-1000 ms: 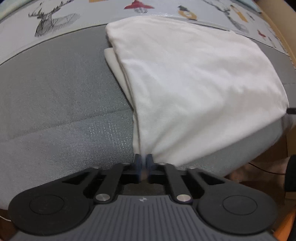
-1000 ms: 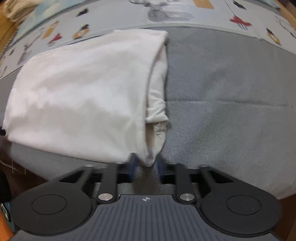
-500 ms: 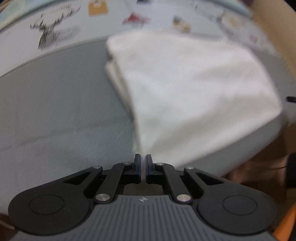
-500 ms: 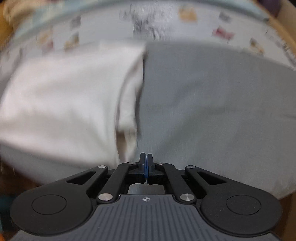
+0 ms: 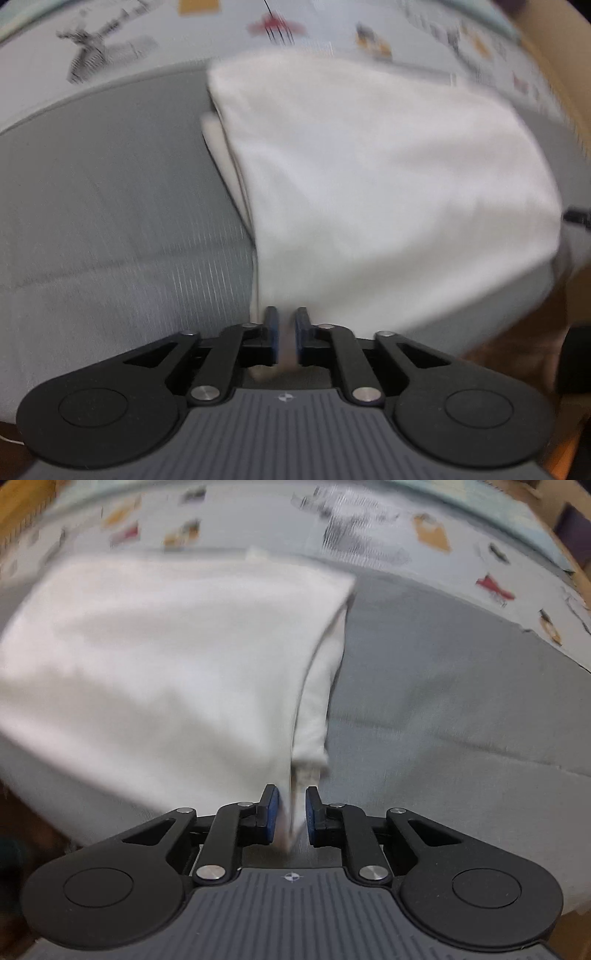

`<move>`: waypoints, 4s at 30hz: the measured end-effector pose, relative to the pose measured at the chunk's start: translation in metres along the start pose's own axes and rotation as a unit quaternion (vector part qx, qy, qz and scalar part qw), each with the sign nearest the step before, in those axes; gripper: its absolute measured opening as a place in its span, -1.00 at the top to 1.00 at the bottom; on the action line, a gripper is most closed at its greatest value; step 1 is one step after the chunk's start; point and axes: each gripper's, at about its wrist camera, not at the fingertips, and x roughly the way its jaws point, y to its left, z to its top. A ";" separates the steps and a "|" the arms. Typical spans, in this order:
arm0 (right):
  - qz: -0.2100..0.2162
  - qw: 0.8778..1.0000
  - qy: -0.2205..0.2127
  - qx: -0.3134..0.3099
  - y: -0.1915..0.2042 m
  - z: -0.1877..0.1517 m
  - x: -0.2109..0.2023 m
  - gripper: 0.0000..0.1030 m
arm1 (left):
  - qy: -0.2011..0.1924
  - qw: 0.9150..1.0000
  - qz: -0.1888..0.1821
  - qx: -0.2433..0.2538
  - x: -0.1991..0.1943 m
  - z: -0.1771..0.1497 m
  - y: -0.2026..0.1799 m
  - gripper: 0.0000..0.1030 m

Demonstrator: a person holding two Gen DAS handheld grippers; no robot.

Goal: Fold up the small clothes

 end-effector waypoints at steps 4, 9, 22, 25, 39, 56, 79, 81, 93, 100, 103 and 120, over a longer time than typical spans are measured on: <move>0.003 0.995 -0.085 0.046 -0.010 0.011 -0.031 0.63 | -0.055 0.997 0.003 -0.045 -0.013 0.012 0.012 0.31; -0.005 0.989 -0.122 0.078 -0.017 0.029 -0.030 0.48 | -0.065 0.994 0.015 -0.089 -0.004 0.026 0.017 0.27; -0.060 0.998 0.001 0.037 0.011 0.041 0.036 0.41 | -0.059 0.978 -0.052 -0.191 0.027 0.037 0.053 -0.02; -0.074 0.995 0.023 0.058 0.002 0.041 0.043 0.08 | -0.048 0.975 -0.066 -0.205 0.037 0.038 0.057 -0.04; -0.073 0.968 -0.207 0.118 -0.008 0.047 -0.089 0.10 | -0.056 0.985 -0.069 -0.149 0.052 0.055 0.039 0.55; -0.076 0.974 -0.181 0.115 0.028 0.059 -0.053 0.10 | -0.124 0.976 0.130 -0.122 -0.033 0.034 0.052 0.80; -0.076 0.975 -0.167 0.124 -0.011 0.024 -0.036 0.10 | -0.148 0.944 -0.281 -0.087 -0.017 0.114 -0.194 0.64; -0.053 0.974 -0.169 0.139 -0.013 0.025 -0.035 0.10 | -0.150 0.950 -0.265 -0.075 -0.021 0.113 -0.182 0.64; 0.179 0.968 -0.065 0.162 0.036 0.050 0.011 0.07 | -0.049 0.988 -0.148 0.012 -0.001 0.063 -0.115 0.64; 0.174 0.980 -0.022 0.098 0.060 0.049 0.015 0.77 | -0.039 0.986 -0.152 0.049 0.002 0.056 -0.119 0.64; 0.177 0.976 -0.084 0.099 0.047 0.045 -0.010 0.81 | -0.031 0.985 -0.152 0.078 0.007 0.051 -0.131 0.64; 0.104 0.970 -0.122 0.181 0.013 0.037 -0.003 0.07 | -0.026 0.991 -0.102 0.077 0.021 0.053 -0.112 0.42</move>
